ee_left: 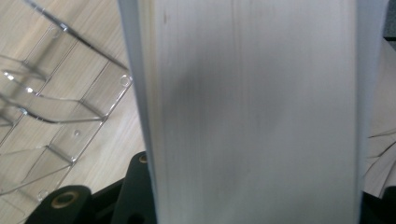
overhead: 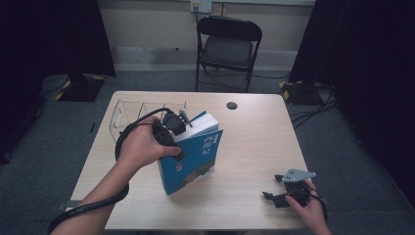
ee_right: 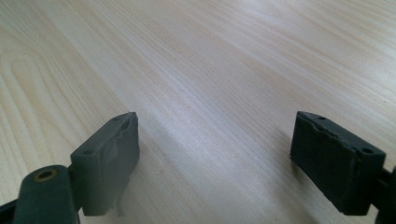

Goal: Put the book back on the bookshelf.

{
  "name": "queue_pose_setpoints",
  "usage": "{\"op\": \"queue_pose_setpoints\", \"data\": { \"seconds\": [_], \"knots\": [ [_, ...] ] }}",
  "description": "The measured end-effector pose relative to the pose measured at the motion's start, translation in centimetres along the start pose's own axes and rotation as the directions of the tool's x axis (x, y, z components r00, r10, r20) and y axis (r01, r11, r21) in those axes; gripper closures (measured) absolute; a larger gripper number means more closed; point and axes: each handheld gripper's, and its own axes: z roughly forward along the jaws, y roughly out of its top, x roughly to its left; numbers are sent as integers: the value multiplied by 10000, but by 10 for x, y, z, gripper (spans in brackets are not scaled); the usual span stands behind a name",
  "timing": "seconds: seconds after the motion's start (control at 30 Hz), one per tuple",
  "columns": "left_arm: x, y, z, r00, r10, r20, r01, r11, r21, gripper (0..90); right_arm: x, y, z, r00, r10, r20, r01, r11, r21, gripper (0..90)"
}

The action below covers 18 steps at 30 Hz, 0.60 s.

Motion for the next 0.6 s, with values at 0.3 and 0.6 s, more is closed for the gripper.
{"op": "queue_pose_setpoints", "data": {
  "seconds": [0.3, 0.6],
  "knots": [
    [8, -15, -7, 9989, -470, -64, 469, 9989, -53, 619, 0, 0, 0, 10000, 1, 1, -1, 10000, 1, 150],
    [19, -27, -14, 9960, -870, -216, 871, 9962, 46, 618, 0, 0, 0, 10000, -3, 0, 3, 10000, -2, 150]
  ]
}}
